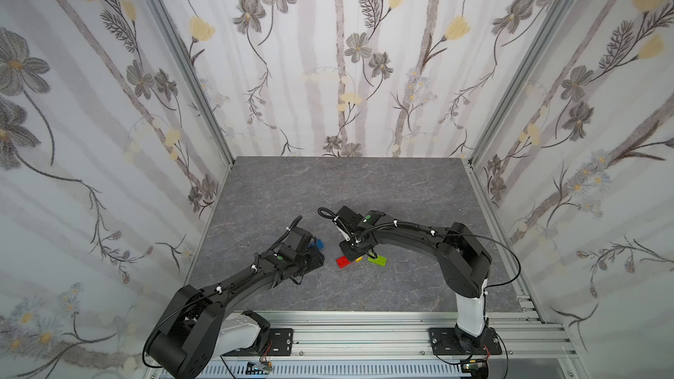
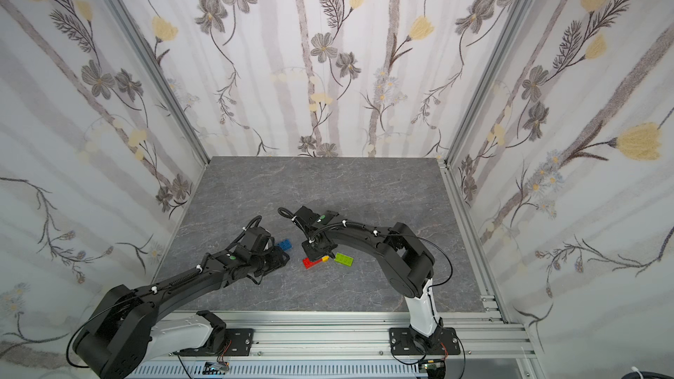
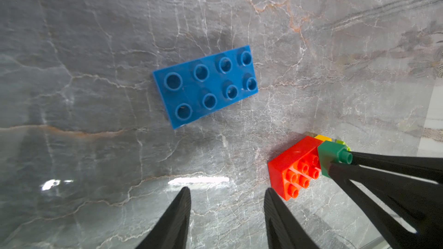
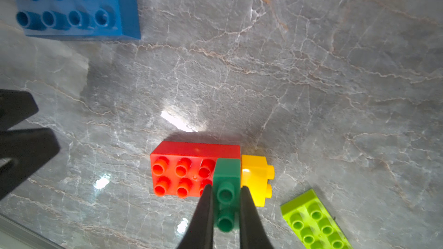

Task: Assemble the number 5 with lego
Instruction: Assemble the lego brick with the lego brick.

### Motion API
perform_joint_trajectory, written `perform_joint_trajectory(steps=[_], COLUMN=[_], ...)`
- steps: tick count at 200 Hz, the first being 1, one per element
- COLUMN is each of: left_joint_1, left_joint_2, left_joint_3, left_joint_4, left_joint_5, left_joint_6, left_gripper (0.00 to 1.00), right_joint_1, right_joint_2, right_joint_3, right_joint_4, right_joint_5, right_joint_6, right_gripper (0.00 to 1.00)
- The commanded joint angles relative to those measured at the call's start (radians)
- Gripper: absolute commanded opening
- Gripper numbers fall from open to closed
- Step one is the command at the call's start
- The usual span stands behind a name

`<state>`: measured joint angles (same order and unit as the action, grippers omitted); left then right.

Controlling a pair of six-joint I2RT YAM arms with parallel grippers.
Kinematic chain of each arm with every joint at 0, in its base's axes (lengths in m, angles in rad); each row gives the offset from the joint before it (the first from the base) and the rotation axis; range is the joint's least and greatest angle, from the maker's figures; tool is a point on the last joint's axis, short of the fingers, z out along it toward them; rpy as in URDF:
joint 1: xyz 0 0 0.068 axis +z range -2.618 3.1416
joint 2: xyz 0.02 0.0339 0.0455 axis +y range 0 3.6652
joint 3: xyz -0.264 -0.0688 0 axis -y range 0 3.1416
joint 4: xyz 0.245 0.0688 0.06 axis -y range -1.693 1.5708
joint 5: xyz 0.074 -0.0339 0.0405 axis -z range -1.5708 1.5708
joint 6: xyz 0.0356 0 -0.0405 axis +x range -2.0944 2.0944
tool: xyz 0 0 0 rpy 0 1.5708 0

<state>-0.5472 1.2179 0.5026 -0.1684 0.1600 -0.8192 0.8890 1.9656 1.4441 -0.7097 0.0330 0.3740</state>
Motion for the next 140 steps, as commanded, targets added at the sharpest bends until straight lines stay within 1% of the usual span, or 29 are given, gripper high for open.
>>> perform_joint_trajectory(steps=[1,40,140], left_joint_1=[0.0,0.001,0.0], left_joint_2=[-0.003,-0.003,0.005], left_joint_3=[-0.002,-0.003,0.003], left_joint_4=[-0.008,-0.011,-0.009], left_joint_5=[-0.014,-0.018,-0.024], left_joint_6=[-0.005,-0.002,0.0], left_gripper=[0.51,0.51,0.51], right_joint_1=[0.0,-0.001,-0.009], right_joint_2=[0.011,0.009,-0.075], right_joint_3=[-0.009,-0.036,-0.13], right_joint_4=[-0.025,-0.022,0.048], right_joint_5=[0.004,0.001,0.0], right_joint_6=[0.021,0.014,0.02], right_gripper=[0.12,0.12,0.11])
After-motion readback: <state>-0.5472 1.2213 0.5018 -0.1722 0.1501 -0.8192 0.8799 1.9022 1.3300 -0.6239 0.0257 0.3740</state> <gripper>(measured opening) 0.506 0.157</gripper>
